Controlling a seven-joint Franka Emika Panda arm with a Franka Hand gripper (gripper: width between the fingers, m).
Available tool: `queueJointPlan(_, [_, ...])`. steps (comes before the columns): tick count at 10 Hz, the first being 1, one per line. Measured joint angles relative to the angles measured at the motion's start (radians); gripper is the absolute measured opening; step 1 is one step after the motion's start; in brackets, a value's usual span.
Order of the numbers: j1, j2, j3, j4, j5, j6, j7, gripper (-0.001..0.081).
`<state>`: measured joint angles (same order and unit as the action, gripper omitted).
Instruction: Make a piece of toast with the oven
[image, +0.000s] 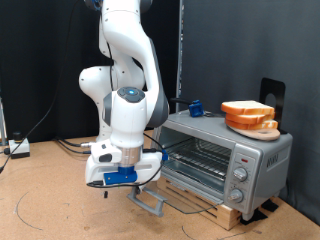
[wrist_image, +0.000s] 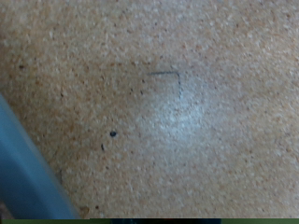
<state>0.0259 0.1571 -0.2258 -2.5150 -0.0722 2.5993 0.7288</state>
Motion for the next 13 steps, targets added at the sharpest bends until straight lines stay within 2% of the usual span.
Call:
queueJointPlan(5, [0.011,0.071,0.007,0.036,-0.001,0.018,0.075,0.0808])
queueJointPlan(9, [-0.014,0.071,-0.084,0.032,-0.068,0.065,0.074,0.0808])
queueJointPlan(11, [-0.055,0.039,-0.084,0.033,-0.01,0.071,-0.017,0.0808])
queueJointPlan(12, [-0.052,0.042,-0.082,0.032,-0.011,0.066,-0.016,0.0808])
queueJointPlan(13, [-0.061,0.035,-0.06,0.032,0.068,0.047,-0.1,0.0808])
